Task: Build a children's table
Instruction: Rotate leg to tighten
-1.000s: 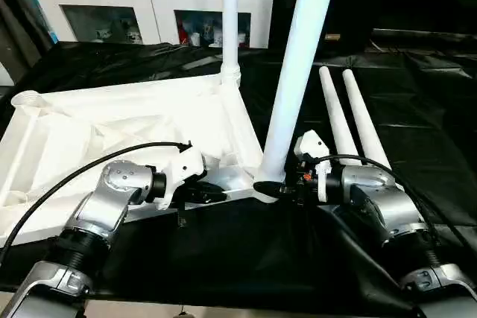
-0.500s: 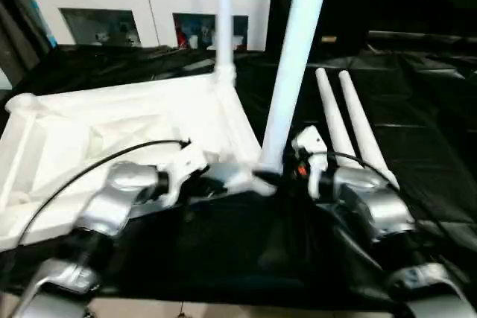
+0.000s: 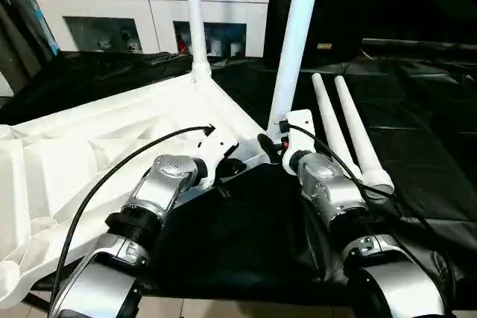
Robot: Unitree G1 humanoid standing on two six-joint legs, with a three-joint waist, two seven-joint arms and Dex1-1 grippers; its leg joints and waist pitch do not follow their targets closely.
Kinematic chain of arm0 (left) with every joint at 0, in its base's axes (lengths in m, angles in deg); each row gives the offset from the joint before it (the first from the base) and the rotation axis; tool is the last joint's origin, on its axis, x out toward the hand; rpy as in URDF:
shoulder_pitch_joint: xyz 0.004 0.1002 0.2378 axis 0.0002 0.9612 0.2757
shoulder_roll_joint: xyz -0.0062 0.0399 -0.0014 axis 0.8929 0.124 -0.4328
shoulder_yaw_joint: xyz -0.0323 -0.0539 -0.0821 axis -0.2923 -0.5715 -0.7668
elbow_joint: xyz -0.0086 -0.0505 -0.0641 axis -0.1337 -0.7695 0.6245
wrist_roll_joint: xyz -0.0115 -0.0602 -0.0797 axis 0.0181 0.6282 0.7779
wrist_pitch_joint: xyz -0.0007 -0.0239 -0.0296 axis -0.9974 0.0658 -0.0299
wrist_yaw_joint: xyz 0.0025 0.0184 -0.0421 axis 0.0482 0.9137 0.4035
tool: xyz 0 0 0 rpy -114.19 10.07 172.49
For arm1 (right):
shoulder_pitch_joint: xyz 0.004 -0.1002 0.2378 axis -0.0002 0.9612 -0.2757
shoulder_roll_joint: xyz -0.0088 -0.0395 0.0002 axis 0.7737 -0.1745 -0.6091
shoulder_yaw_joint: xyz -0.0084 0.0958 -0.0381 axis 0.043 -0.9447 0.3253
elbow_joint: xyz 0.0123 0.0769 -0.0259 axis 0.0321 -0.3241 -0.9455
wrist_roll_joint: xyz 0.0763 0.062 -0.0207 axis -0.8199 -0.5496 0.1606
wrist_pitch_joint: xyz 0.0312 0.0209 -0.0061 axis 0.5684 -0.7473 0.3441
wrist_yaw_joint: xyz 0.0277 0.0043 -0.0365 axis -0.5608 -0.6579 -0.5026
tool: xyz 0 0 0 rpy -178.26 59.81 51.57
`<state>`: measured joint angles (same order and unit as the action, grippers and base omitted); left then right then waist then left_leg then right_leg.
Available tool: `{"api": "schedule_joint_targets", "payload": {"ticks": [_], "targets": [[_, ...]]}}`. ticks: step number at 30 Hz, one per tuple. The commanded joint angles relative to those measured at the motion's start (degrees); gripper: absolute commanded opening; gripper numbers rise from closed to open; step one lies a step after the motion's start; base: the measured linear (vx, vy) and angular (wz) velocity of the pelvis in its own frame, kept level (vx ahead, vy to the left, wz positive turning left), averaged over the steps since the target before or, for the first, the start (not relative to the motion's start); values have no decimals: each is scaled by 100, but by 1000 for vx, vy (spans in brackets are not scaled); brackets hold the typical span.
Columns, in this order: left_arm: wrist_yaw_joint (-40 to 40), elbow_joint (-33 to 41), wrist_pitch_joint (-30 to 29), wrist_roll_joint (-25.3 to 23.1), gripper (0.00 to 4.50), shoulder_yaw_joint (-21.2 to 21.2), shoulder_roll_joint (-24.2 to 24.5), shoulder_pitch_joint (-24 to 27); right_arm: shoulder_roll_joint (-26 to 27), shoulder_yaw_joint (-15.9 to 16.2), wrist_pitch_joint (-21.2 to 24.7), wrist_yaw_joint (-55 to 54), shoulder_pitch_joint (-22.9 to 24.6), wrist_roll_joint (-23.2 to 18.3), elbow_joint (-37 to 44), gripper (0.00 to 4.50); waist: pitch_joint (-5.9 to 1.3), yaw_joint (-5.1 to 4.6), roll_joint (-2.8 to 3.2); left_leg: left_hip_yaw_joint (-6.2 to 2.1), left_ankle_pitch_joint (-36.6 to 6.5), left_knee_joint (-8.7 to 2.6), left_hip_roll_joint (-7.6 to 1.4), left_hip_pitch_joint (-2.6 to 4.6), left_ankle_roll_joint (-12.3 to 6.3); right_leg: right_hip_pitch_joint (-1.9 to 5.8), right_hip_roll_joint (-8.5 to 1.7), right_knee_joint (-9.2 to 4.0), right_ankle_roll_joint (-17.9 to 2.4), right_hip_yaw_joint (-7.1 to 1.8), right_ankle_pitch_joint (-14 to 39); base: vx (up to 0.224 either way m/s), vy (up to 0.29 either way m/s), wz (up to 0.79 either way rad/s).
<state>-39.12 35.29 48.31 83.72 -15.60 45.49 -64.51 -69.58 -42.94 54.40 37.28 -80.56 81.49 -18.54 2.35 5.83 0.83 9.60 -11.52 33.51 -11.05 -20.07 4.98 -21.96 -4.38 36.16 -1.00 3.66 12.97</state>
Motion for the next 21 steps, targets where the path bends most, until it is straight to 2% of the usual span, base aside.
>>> {"api": "schedule_joint_targets", "payload": {"ticks": [1,3,4,7,9,10,11,14,15,16,17,20,21], "targets": [[-363,-30,70,-169,0,-44,71,-69,422,227,122,502,70,-101,-266,347,-300,7,1,-50,-682,-419,-184,-23,-80,254,-417,-431,-1152,-286,215,0,0,0],[-124,43,182,-135,0,-2,171,-1,383,150,50,774,48,-239,-204,369,-294,0,-15,-54,-759,-431,-188,-31,-107,268,-429,-445,-1144,-283,334,0,0,0],[-22,95,169,-120,0,3,230,39,345,121,45,938,42,-307,-151,382,-293,-14,1,-59,-791,-436,-192,-36,-120,274,-434,-447,-1142,-287,379,0,0,0],[381,277,241,-74,0,45,460,172,93,307,121,1534,104,-269,81,399,-304,-64,1,-61,-702,-427,-202,-48,-192,292,-427,-432,-1196,-281,228,0,0,0],[778,459,404,27,0,52,675,313,-252,618,62,2095,216,-53,292,399,-318,-61,-3,-54,-513,-400,-197,-47,-257,294,-413,-401,-1273,-273,-101,0,0,0],[779,459,404,27,0,52,675,313,-252,618,62,2095,216,-53,292,399,-332,-54,-7,-52,-411,-384,-193,-53,-286,309,-412,-381,-1294,-273,-258,0,0,0],[1056,581,513,132,0,55,792,411,-426,706,34,2442,284,-39,427,399,-360,-40,1,-44,-106,-349,-190,-56,-394,310,-401,-324,-1395,-271,-787,0,0,0],[1486,775,680,288,0,92,942,554,-610,764,-10,2763,343,-44,571,399,-406,-5,-15,-32,258,-284,-172,-73,-589,307,-367,-229,-1529,-257,-1566,0,0,0],[1898,1030,606,423,0,165,1126,710,-772,801,-11,3110,400,-70,724,399,-408,0,3,-18,391,-259,-168,-78,-691,271,-351,-206,-1601,-244,-1810,0,0,0],[2070,1169,592,477,0,189,1226,790,-888,844,37,3402,450,-119,872,399,-399,7,-6,-30,394,-254,-183,-115,-744,291,-364,-185,-1634,-227,-1839,0,0,0],[2113,1207,595,489,0,193,1252,812,-924,861,56,3490,466,-137,919,399,-392,19,16,-10,239,-249,-207,-78,-770,247,-362,-212,-1654,-220,-1658,0,0,0],[2453,1516,556,677,0,163,1419,976,-1247,1083,150,4234,612,-225,1305,399,-379,67,4,-10,79,-256,-230,-75,-771,251,-367,-223,-1646,-223,-1356,0,0,0],[2480,1554,529,705,0,151,1438,996,-1287,1113,164,4314,627,-223,1346,399,-371,97,11,-6,-17,-267,-243,-58,-730,230,-375,-238,-1640,-226,-1164,0,0,0]]}}
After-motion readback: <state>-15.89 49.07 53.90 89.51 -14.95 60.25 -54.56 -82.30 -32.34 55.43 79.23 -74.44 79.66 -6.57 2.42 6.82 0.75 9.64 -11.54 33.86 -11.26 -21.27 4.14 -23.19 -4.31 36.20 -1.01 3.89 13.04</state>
